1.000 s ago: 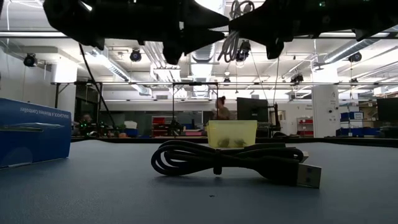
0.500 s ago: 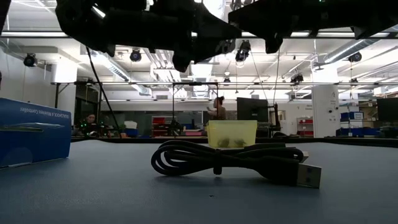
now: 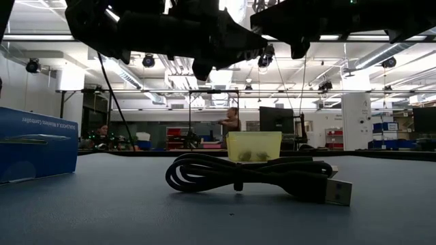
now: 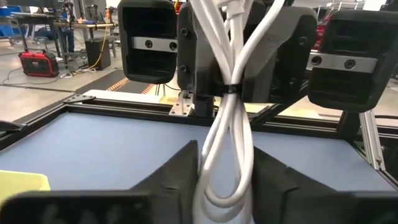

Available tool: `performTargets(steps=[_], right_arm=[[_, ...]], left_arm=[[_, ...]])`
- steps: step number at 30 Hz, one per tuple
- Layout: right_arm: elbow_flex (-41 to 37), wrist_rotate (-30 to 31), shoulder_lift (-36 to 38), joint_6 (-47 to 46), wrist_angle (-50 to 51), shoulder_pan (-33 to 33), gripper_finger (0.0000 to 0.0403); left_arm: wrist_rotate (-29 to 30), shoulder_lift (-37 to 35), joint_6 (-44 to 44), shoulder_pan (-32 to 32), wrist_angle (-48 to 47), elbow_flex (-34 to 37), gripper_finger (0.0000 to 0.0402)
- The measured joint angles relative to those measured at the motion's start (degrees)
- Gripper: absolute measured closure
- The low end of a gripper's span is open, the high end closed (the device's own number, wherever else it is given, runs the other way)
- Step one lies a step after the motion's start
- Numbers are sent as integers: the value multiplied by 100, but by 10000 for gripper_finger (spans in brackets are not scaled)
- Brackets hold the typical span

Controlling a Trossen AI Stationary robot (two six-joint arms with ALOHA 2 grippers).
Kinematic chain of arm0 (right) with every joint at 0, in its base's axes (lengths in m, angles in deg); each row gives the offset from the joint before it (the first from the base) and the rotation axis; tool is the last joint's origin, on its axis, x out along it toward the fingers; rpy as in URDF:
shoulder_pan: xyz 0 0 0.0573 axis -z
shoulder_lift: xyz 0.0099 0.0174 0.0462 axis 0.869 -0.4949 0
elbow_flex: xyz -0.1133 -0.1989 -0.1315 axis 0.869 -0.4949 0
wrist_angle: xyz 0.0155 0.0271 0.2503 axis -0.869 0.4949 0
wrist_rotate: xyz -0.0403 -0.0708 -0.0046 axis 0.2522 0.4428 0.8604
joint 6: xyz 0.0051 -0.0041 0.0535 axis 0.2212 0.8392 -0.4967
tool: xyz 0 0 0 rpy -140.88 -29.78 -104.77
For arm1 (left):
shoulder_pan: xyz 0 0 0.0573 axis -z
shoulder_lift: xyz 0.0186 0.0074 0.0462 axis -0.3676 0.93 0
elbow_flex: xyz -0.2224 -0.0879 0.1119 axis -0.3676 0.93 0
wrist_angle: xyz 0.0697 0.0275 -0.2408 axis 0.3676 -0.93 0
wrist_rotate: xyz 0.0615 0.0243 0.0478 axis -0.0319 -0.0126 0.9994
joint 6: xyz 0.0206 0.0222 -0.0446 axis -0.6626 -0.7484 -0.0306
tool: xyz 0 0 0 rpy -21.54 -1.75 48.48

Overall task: Pick and place USB-C Cables
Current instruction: Put the white charger cable into the yellow bin

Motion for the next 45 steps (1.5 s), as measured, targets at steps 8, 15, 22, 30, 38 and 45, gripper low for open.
performTargets(steps=[8,15,22,30,38,45], right_arm=[[0,43,0,21,2,2,286],[0,45,0,98,0,0,257],[0,34,0,175,-2,0,309],[0,10,0,240,0,-2,375],[0,17,0,232,52,0,374],[-2,45,2,217,243,2,374]], left_arm=[[-2,-2,0,0,-2,2,392],[-97,-2,-2,0,0,9,386],[-168,-4,2,0,0,9,385],[-154,-11,48,-2,-1,13,384],[-179,-43,44,0,-11,22,360],[-216,-145,-4,0,-499,44,263]])
